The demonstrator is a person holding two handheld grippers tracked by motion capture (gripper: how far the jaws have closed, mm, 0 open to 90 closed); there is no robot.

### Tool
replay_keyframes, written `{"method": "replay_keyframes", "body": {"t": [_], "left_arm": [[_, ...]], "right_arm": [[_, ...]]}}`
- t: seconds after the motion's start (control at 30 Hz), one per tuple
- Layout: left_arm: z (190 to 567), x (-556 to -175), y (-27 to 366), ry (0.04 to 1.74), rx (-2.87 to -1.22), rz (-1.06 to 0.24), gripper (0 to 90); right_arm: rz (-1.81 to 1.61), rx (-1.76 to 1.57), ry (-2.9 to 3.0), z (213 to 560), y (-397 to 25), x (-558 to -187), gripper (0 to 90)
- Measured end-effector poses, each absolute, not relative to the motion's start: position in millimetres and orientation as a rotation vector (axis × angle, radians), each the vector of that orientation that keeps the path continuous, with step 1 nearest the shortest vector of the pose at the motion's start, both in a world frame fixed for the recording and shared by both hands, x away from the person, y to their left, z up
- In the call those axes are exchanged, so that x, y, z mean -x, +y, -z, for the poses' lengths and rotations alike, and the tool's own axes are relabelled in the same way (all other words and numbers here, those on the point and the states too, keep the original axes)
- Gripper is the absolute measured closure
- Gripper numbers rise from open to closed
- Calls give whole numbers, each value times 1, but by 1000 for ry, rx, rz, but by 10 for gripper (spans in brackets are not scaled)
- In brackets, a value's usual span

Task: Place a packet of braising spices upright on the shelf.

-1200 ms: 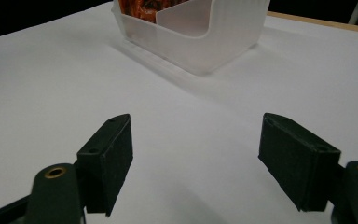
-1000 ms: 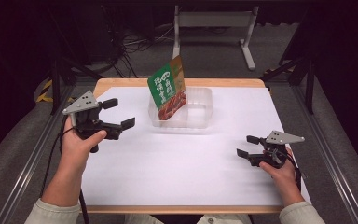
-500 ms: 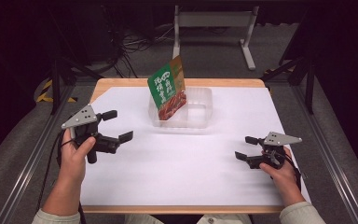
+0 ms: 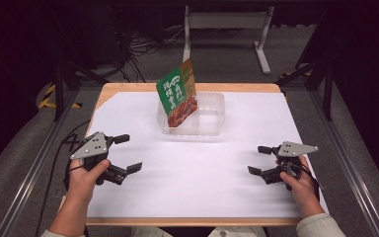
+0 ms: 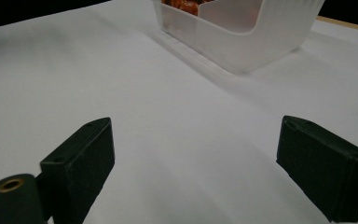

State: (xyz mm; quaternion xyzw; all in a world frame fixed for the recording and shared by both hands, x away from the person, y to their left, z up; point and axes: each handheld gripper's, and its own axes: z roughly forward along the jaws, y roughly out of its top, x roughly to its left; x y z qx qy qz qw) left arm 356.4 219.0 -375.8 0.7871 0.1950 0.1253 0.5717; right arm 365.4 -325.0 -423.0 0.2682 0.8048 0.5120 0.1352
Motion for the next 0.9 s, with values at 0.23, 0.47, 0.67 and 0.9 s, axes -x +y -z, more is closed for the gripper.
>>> {"method": "replay_keyframes", "body": {"t": [0.23, 0.47, 0.67, 0.9], "left_arm": [[396, -354, 218, 496, -1867, -260, 10], [417, -353, 218, 550, -1864, -242, 12], [439, -353, 217, 587, -1857, -226, 12], [453, -355, 217, 618, -1849, -239, 14]], "right_arm": [[-1481, -749, 2386, 420, -325, -366, 86], [-1459, -731, 2420, 419, -324, -366, 63], [-1425, -726, 2441, 421, -324, -366, 54], [-1423, -725, 2438, 424, -322, -365, 53]]}}
